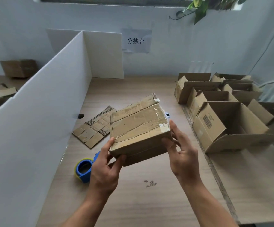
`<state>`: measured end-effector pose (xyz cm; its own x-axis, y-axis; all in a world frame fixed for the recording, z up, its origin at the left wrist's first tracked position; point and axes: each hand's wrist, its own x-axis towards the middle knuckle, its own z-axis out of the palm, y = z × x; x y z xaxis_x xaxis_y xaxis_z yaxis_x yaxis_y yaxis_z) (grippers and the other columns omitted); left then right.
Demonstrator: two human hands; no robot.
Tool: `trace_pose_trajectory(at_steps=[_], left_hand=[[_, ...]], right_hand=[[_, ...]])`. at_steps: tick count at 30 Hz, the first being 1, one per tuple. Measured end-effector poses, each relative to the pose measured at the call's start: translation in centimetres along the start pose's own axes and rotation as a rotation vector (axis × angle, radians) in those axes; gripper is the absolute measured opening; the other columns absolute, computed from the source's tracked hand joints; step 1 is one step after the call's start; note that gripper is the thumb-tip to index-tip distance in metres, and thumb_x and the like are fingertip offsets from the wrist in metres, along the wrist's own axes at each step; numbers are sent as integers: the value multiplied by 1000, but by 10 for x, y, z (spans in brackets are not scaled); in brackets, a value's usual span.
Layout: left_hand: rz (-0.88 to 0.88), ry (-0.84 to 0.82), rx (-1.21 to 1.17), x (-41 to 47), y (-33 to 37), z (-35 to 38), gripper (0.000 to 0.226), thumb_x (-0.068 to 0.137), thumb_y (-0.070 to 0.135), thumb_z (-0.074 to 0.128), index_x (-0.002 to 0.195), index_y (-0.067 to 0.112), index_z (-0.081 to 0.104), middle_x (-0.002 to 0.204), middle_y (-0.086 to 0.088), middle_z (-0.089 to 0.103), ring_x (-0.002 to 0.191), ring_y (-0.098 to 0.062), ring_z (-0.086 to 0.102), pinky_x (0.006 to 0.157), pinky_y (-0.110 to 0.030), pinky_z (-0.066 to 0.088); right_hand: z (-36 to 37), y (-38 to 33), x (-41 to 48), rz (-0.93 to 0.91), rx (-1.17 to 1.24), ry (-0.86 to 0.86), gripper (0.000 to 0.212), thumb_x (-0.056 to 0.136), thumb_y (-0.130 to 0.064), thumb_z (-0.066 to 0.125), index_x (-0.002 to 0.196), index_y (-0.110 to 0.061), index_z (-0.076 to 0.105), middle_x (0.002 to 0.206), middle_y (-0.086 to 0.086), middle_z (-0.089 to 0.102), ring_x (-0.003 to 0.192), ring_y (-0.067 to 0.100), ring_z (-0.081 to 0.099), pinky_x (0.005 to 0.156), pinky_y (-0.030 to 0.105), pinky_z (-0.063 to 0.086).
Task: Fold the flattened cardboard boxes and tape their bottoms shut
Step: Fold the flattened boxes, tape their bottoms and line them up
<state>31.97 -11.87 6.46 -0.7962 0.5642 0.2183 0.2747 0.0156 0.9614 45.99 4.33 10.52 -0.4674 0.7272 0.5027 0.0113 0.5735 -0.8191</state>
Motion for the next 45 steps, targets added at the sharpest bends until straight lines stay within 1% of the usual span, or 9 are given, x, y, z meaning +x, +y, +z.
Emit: trace_pose_trajectory(at_steps=[9,15,19,21,27,30,33,37,45], left_hand=[[-6,47,-44,-6,-7,5,57,90,11,67,134,38,45,133,-11,57,112,-17,63,80,-6,49],[62,57,-3,-10,-12,-3,59,82,23,67,123,61,49,134,-3,59,120,-10,61,93,-10,47],[99,-12,-4,-10,-8,-5,68,85,16,72,115,72,48,130,7,58,107,7,63,86,-6,47],[93,-65,24,-7,-9,-9,76,89,5,70,114,74,48,129,3,58,103,9,63,83,-5,46],[43,-119,9,3,-9,-14,51,90,21,68,126,53,51,144,4,51,126,1,51,96,-6,41],[6,-132,-6,1,-16,-13,50,89,23,68,125,54,52,142,3,53,128,-7,52,108,-25,44],[-6,-110,6,-4,-22,-15,53,82,30,67,120,65,53,135,3,59,125,-11,56,108,-42,46],[54,-87,70,-6,-21,-18,53,86,35,70,121,68,49,135,5,59,126,-13,56,106,-29,45],[130,-66,132,-3,-8,-23,55,83,52,63,135,55,47,134,18,59,126,-8,56,106,-26,45]], right_hand=[[7,-15,10,-272,-136,28,40,91,-32,62,121,-7,67,122,1,67,118,13,63,97,18,50],[-5,-31,20,245,234,-122,40,84,-68,58,119,-48,55,88,-18,60,79,2,60,66,16,48],[-10,-18,39,643,445,-318,101,51,-82,77,138,-60,31,144,3,43,125,25,52,96,49,54],[-13,-14,42,691,617,-436,101,56,-68,82,143,-54,31,142,2,51,124,25,57,100,48,52],[-4,-5,29,555,608,-332,95,51,-69,86,134,-61,39,140,0,57,124,22,60,103,49,50],[-8,-15,29,487,459,-311,93,67,-66,76,144,-63,24,144,0,50,126,19,56,105,44,49],[-17,-25,36,328,101,-332,77,83,-56,63,138,-76,12,155,0,26,137,22,41,111,43,40],[-24,-30,43,207,-2,-490,51,100,-38,49,134,-69,27,163,-14,-2,150,19,15,111,22,23],[-27,-28,45,234,120,-422,45,99,-54,38,141,-43,48,143,-8,48,130,3,45,106,27,41]])
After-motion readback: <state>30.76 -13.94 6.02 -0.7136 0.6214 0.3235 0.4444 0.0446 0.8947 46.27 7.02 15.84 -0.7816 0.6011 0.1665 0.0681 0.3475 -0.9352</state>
